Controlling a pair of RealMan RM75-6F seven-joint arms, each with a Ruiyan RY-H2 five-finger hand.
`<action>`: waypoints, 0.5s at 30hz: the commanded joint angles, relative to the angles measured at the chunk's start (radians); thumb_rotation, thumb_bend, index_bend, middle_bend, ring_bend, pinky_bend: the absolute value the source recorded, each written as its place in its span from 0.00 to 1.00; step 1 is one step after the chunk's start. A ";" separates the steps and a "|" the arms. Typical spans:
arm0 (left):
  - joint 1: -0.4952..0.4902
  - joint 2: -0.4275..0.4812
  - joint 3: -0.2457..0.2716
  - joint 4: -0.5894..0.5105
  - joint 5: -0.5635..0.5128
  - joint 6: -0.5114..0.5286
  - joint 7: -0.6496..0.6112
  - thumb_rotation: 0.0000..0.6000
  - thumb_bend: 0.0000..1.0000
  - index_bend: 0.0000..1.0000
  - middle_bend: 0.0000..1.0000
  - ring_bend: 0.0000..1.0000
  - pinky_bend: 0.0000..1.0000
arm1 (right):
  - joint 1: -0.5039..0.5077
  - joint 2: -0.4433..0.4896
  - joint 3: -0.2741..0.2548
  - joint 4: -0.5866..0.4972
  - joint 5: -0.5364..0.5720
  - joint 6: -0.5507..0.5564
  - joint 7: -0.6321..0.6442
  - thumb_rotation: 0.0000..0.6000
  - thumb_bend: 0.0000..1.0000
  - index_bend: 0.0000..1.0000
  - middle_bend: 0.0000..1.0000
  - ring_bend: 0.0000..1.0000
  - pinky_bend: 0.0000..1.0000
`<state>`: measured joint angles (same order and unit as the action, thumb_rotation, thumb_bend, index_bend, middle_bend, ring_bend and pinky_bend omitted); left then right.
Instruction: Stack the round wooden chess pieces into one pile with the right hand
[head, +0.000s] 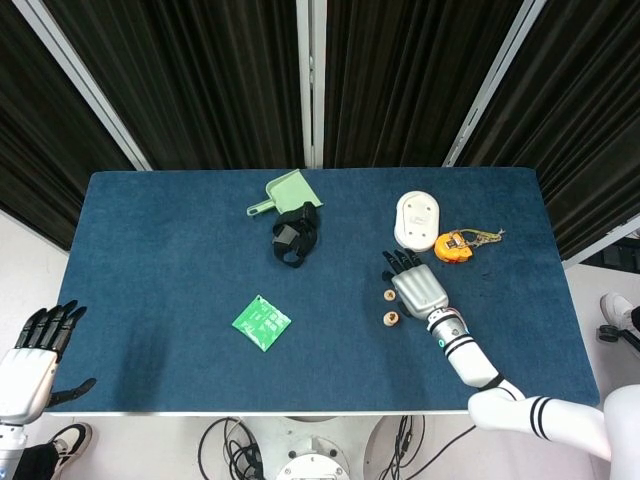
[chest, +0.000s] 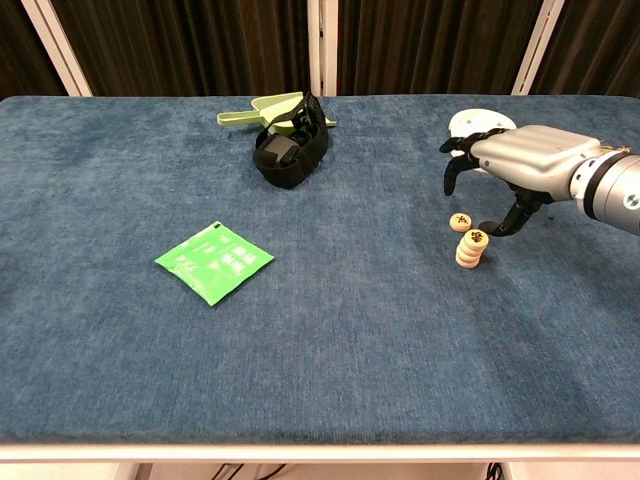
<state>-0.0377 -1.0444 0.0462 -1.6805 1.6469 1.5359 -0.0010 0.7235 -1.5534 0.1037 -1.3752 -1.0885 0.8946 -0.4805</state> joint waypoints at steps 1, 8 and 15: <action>-0.002 -0.001 -0.001 0.001 -0.003 -0.004 0.002 1.00 0.06 0.00 0.00 0.00 0.00 | 0.004 0.004 -0.008 0.016 -0.023 -0.018 0.028 1.00 0.25 0.31 0.03 0.00 0.00; -0.008 -0.006 -0.003 0.001 -0.016 -0.021 0.012 1.00 0.06 0.00 0.00 0.00 0.00 | 0.011 0.009 -0.019 0.052 -0.062 -0.052 0.082 1.00 0.26 0.33 0.03 0.00 0.00; -0.010 -0.009 -0.007 0.000 -0.028 -0.028 0.017 1.00 0.06 0.00 0.00 0.00 0.00 | 0.019 -0.008 -0.020 0.090 -0.093 -0.069 0.128 1.00 0.27 0.38 0.03 0.00 0.00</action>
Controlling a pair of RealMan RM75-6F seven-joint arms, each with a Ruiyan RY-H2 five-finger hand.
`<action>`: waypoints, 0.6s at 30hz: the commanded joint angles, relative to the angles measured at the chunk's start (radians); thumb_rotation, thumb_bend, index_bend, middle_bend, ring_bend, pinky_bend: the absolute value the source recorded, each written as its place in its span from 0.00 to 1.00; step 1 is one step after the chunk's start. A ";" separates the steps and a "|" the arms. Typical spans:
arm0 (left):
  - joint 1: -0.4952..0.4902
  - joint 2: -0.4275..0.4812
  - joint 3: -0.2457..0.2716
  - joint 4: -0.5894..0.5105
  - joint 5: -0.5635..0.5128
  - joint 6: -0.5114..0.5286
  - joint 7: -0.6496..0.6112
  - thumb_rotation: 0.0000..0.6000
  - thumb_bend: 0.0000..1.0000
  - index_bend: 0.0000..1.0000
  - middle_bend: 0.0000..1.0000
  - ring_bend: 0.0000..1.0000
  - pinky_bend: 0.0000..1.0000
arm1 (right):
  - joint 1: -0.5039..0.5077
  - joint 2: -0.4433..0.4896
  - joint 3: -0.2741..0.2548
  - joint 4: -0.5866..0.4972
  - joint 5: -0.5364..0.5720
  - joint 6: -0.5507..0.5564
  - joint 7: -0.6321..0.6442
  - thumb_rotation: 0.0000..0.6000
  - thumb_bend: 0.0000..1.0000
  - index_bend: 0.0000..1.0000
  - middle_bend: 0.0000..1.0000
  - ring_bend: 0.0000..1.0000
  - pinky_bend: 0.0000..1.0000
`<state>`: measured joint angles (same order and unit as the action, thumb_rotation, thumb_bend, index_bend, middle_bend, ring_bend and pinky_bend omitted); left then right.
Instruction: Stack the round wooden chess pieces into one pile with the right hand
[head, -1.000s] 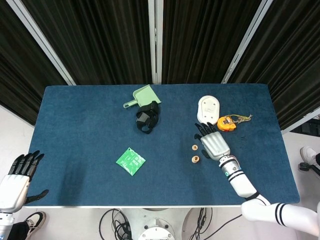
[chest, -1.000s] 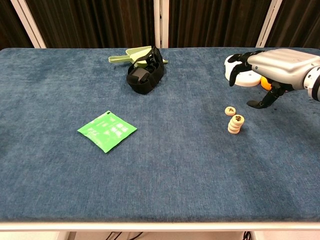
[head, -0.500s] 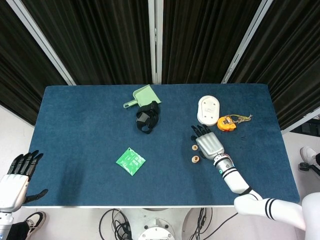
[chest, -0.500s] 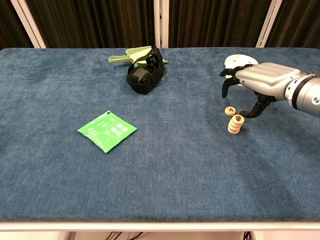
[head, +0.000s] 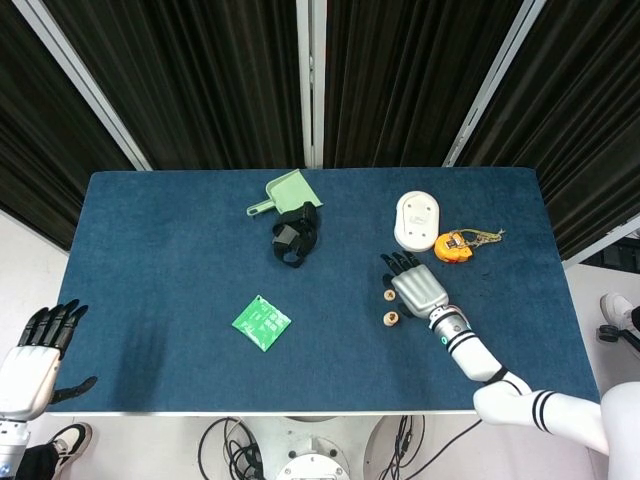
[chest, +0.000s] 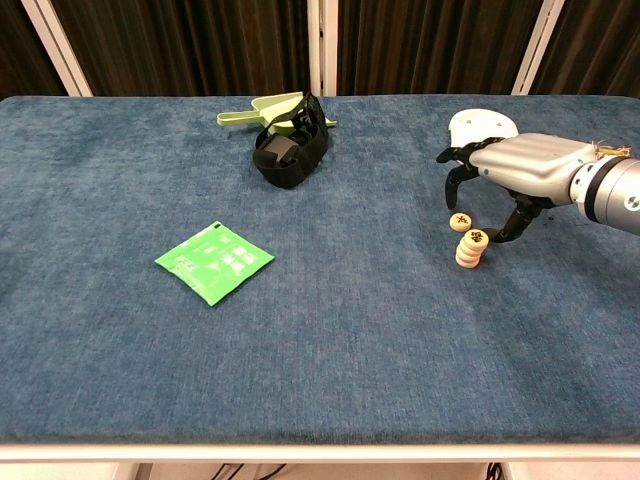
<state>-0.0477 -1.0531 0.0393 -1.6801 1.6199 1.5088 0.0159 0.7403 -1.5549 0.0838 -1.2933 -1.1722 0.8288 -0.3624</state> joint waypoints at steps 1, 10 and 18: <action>-0.001 0.000 -0.001 0.000 -0.003 -0.002 0.000 1.00 0.06 0.00 0.00 0.00 0.00 | 0.004 -0.009 -0.001 0.014 -0.015 -0.005 0.017 1.00 0.27 0.38 0.03 0.00 0.00; -0.002 0.002 -0.003 0.003 -0.007 -0.003 -0.010 1.00 0.06 0.00 0.00 0.00 0.00 | 0.010 -0.030 0.002 0.047 -0.040 -0.009 0.046 1.00 0.28 0.42 0.04 0.00 0.00; -0.002 0.003 -0.001 0.004 -0.003 -0.001 -0.012 1.00 0.06 0.00 0.00 0.00 0.00 | 0.004 -0.034 0.003 0.052 -0.040 0.002 0.038 1.00 0.28 0.51 0.05 0.00 0.00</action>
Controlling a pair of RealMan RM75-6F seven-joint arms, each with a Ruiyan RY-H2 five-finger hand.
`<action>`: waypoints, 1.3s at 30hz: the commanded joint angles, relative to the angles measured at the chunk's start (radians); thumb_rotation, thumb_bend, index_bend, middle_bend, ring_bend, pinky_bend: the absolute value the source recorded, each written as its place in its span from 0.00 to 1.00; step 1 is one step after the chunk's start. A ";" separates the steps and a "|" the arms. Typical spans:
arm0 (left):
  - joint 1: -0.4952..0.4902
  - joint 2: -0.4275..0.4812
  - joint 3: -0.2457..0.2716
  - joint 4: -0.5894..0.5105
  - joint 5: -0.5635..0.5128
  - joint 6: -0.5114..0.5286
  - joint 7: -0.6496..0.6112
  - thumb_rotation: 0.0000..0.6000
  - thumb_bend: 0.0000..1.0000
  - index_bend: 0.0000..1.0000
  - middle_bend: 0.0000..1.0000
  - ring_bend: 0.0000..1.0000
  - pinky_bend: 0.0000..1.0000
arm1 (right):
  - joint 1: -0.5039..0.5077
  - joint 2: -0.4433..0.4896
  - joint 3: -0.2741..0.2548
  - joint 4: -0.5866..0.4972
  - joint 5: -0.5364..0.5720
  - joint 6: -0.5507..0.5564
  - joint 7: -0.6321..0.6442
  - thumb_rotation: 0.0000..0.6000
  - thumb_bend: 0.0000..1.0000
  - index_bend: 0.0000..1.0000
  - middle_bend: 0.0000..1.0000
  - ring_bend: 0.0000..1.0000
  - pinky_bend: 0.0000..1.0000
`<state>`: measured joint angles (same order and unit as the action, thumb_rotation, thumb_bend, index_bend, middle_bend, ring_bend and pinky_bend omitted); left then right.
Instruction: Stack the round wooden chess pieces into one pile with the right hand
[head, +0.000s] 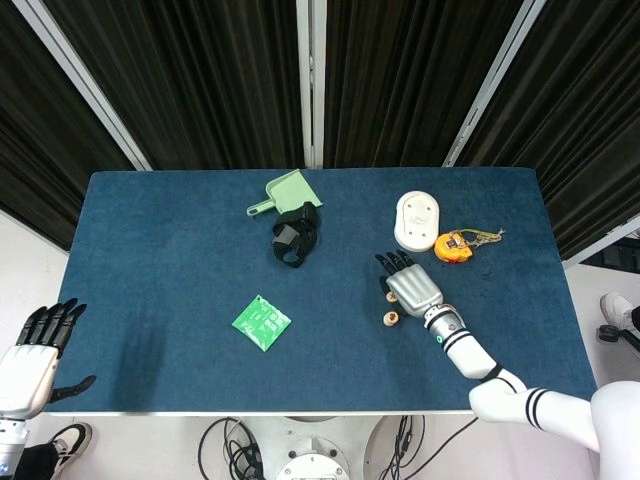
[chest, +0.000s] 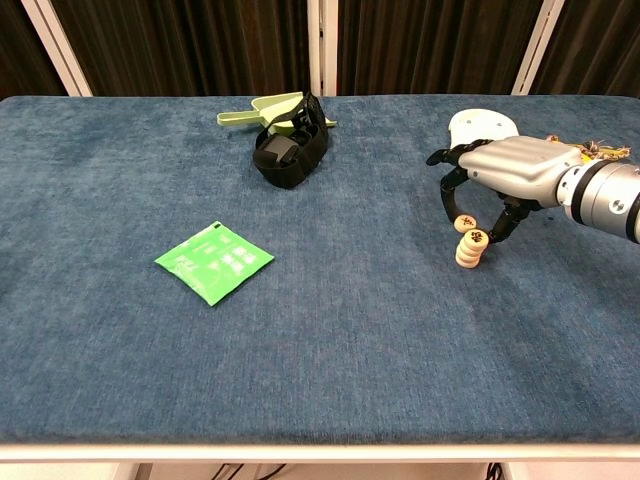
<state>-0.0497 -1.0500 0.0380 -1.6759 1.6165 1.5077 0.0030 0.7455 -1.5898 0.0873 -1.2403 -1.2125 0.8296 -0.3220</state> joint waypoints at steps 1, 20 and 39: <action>0.000 0.000 0.001 0.000 0.002 0.000 0.001 1.00 0.06 0.00 0.00 0.00 0.00 | -0.002 0.002 -0.001 -0.001 0.003 0.001 -0.006 1.00 0.28 0.51 0.05 0.00 0.00; 0.000 0.000 0.001 -0.002 0.001 0.002 0.003 1.00 0.06 0.00 0.00 0.00 0.00 | -0.016 0.031 0.007 -0.039 0.020 0.020 -0.029 1.00 0.29 0.54 0.06 0.00 0.00; 0.004 -0.001 0.006 -0.010 0.017 0.014 0.021 1.00 0.06 0.00 0.00 0.00 0.00 | -0.063 0.206 -0.031 -0.343 -0.077 0.136 -0.121 1.00 0.29 0.56 0.07 0.00 0.00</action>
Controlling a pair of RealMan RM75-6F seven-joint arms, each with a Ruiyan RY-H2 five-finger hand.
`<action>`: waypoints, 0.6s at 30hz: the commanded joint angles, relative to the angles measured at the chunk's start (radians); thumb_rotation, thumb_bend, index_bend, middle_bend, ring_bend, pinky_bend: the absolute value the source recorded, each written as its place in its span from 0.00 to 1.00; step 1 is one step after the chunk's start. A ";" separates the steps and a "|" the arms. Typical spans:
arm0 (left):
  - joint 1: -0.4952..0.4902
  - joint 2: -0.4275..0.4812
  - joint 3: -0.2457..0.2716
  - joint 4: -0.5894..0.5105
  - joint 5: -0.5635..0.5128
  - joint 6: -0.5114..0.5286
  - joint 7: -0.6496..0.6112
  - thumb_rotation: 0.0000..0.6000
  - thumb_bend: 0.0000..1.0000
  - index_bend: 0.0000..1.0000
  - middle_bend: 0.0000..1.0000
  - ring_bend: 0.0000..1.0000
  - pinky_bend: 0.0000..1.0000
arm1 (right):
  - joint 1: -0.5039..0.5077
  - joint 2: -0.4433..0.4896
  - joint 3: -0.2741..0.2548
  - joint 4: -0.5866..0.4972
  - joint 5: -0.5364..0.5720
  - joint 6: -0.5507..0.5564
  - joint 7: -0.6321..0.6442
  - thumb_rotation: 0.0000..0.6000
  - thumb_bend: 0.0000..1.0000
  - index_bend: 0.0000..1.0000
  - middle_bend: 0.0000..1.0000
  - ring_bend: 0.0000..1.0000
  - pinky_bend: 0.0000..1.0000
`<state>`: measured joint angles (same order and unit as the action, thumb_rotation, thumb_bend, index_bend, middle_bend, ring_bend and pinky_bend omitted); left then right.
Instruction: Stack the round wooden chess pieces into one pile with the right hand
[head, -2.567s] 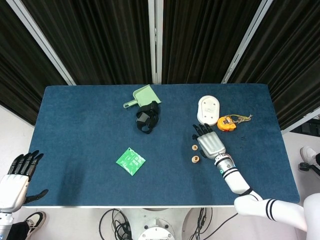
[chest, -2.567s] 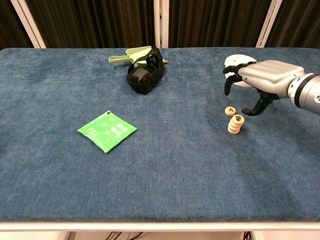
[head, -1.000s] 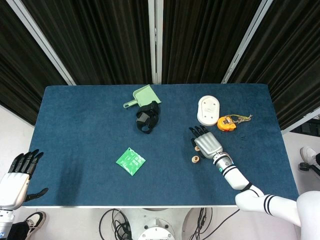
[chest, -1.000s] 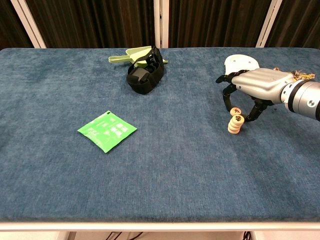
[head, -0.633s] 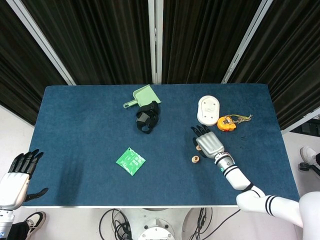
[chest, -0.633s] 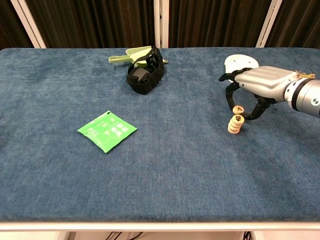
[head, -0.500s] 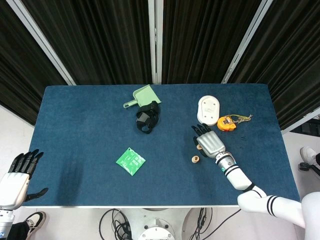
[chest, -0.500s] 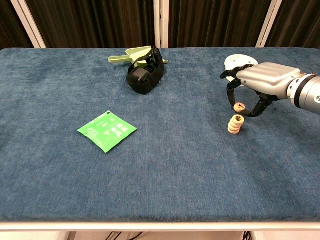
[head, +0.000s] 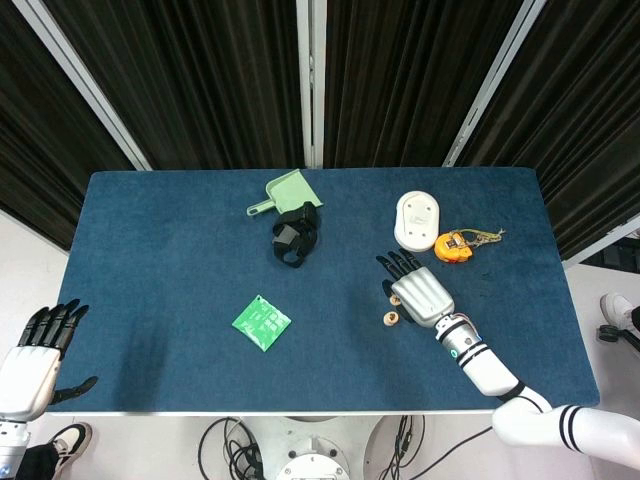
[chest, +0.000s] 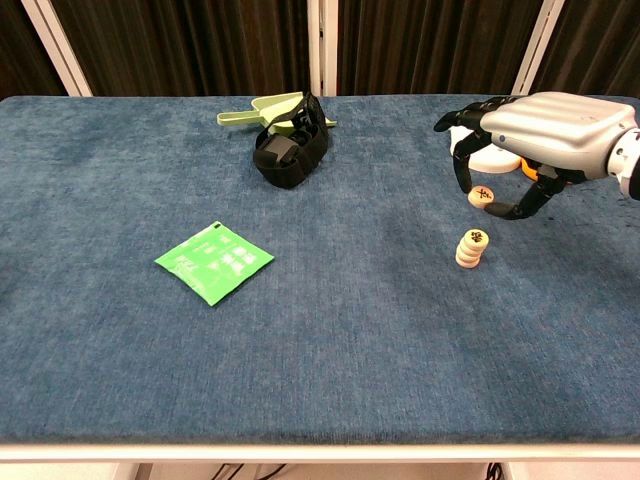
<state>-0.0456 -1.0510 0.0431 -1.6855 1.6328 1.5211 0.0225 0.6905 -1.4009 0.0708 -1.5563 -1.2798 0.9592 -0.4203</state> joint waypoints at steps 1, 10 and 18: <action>0.001 0.000 0.001 -0.002 0.003 0.002 0.002 1.00 0.06 0.00 0.00 0.00 0.00 | -0.008 0.020 -0.019 -0.036 -0.007 0.002 -0.034 1.00 0.29 0.56 0.07 0.00 0.00; 0.003 0.001 0.001 -0.001 0.005 0.007 0.001 1.00 0.06 0.00 0.00 0.00 0.00 | 0.005 0.019 -0.024 -0.062 0.042 -0.040 -0.074 1.00 0.29 0.56 0.07 0.00 0.00; 0.003 0.003 0.000 0.002 0.004 0.009 -0.011 1.00 0.06 0.00 0.00 0.00 0.00 | 0.012 0.010 -0.027 -0.058 0.062 -0.054 -0.088 1.00 0.29 0.56 0.07 0.00 0.00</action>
<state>-0.0422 -1.0478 0.0434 -1.6832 1.6372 1.5297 0.0115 0.7021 -1.3912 0.0436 -1.6148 -1.2183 0.9056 -0.5086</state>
